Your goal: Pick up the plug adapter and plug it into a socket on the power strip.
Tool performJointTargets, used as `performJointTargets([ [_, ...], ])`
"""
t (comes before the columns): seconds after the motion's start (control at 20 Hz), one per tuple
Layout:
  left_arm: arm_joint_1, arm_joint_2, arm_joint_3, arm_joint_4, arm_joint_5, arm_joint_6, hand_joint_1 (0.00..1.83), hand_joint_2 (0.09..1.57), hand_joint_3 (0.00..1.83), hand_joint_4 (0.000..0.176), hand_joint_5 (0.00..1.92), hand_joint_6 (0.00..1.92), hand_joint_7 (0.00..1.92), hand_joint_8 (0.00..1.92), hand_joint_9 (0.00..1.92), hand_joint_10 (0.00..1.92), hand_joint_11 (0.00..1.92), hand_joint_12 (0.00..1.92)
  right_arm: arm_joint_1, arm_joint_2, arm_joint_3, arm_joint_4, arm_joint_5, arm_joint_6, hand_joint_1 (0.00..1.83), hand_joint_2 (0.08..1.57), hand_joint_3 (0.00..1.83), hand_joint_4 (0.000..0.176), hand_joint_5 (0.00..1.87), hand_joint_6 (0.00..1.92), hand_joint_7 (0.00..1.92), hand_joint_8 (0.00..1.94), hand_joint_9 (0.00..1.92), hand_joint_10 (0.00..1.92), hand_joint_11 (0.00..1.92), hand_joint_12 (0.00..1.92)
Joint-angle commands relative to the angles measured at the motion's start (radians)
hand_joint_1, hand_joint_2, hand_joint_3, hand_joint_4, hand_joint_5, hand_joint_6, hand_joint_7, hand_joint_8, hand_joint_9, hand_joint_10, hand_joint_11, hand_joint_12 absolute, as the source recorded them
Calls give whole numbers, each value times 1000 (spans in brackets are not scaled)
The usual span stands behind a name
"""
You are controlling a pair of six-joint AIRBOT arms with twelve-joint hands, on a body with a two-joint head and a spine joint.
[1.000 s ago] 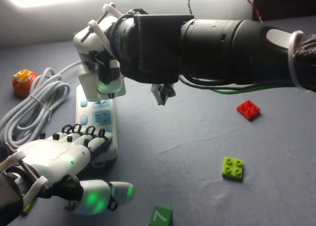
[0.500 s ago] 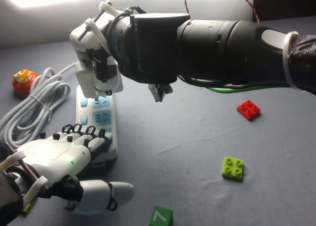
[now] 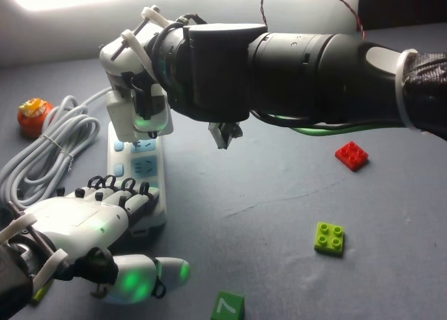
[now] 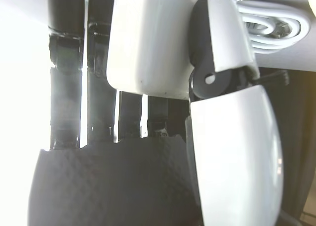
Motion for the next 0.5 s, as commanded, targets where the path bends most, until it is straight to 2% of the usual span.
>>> performJointTargets([
  [0.0,1,-13,2,4,33,-2,0,1156,1,0,0,0,25,1,23,0,2,4,6,1,8,-38,38,2,1254,1055,0,0,1015,910,1246,553,1292,0,1018,651],
  [0.35,0,-13,4,4,33,-3,0,1159,2,0,13,4,50,8,45,7,18,13,3,-2,19,-38,37,7,1245,1066,0,0,1007,931,1194,639,1273,0,982,667],
  [0.45,-1,-13,4,4,33,-3,0,1159,1,0,10,2,40,2,35,2,13,12,2,-3,19,-38,33,7,1255,1050,0,0,1028,889,1259,529,1289,3,999,663],
])
